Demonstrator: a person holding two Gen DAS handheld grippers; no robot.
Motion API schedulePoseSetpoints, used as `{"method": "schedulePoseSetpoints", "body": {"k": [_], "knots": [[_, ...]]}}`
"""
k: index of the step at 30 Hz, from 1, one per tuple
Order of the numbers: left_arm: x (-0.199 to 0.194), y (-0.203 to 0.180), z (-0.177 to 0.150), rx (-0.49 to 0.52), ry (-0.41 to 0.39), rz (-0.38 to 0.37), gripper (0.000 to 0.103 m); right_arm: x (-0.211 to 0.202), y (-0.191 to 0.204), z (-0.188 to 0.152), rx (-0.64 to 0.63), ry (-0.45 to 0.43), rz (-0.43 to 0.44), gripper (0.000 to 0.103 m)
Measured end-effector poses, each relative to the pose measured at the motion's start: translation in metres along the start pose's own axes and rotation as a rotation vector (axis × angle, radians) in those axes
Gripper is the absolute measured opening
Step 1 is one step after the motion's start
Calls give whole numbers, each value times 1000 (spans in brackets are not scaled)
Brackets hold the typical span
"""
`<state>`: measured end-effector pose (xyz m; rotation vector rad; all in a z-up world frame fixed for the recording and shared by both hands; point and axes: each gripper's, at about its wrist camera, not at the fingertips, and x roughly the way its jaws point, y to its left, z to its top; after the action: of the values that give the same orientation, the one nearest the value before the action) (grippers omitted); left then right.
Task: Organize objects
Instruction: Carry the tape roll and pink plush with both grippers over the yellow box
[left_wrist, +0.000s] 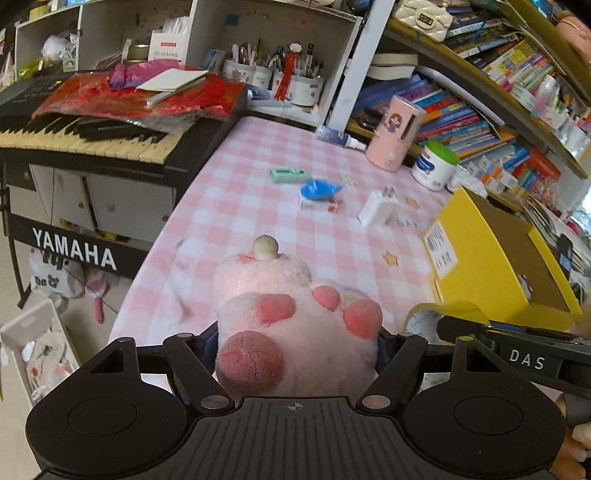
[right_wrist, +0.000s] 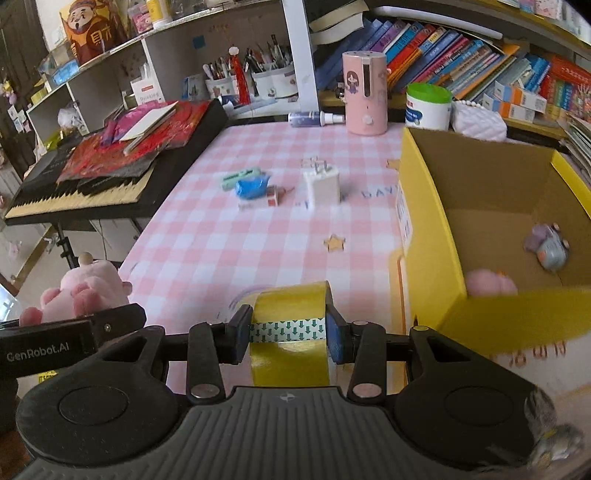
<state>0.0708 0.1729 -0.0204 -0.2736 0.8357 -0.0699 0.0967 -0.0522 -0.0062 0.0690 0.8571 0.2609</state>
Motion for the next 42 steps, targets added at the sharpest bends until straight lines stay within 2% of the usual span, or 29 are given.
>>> {"method": "schedulePoseSetpoints", "body": {"k": [10, 18, 32, 42], "knots": [[-39, 3, -39, 16, 9, -28, 75, -35, 8, -51, 80, 47, -6, 38], [-51, -14, -62, 63, 34, -94, 75, -69, -1, -86, 142, 28, -53, 38], [-40, -90, -78, 241, 87, -232, 75, -118, -51, -126, 278, 3, -182, 38], [-19, -164, -86, 368, 133, -317, 75, -142, -110, -142, 392, -12, -265, 38]]}}
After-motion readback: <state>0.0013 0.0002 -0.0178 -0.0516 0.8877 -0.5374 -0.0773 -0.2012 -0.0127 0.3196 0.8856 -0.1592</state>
